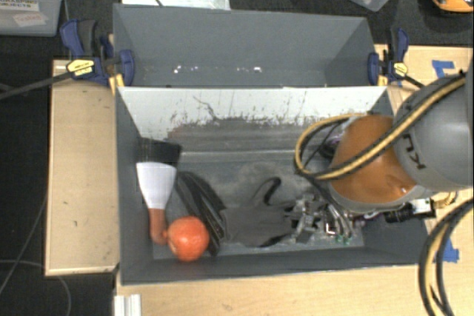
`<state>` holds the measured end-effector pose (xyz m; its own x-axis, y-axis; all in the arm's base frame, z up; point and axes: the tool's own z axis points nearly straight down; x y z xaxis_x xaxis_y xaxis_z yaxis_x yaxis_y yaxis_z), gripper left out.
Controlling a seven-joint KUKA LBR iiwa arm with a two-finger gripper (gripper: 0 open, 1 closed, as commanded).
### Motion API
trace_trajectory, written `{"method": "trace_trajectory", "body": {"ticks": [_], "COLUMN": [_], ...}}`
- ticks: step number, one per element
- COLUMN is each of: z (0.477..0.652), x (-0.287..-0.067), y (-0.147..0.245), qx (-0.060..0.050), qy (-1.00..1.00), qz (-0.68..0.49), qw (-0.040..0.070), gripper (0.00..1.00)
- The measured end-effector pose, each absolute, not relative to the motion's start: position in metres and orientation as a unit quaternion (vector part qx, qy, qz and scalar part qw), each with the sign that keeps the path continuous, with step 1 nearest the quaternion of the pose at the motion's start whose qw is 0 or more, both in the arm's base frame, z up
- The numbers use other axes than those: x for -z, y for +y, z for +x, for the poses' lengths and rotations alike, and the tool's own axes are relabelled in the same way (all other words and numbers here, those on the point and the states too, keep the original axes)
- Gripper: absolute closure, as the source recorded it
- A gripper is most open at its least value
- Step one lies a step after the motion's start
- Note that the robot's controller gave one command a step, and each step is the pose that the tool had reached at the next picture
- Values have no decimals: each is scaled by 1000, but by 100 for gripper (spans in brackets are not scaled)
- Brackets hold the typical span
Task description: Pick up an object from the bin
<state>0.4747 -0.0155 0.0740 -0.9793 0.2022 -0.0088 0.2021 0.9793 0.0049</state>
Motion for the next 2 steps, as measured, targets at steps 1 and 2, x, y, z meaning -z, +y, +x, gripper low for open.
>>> {"method": "trace_trajectory", "body": {"ticks": [1,2], "z": [479,492], "x": [-141,-239], "y": [1,-20], "qx": [-4,-2], "qy": [995,998], "qz": [98,69], "qw": [16,9], "gripper": [100,100]}}
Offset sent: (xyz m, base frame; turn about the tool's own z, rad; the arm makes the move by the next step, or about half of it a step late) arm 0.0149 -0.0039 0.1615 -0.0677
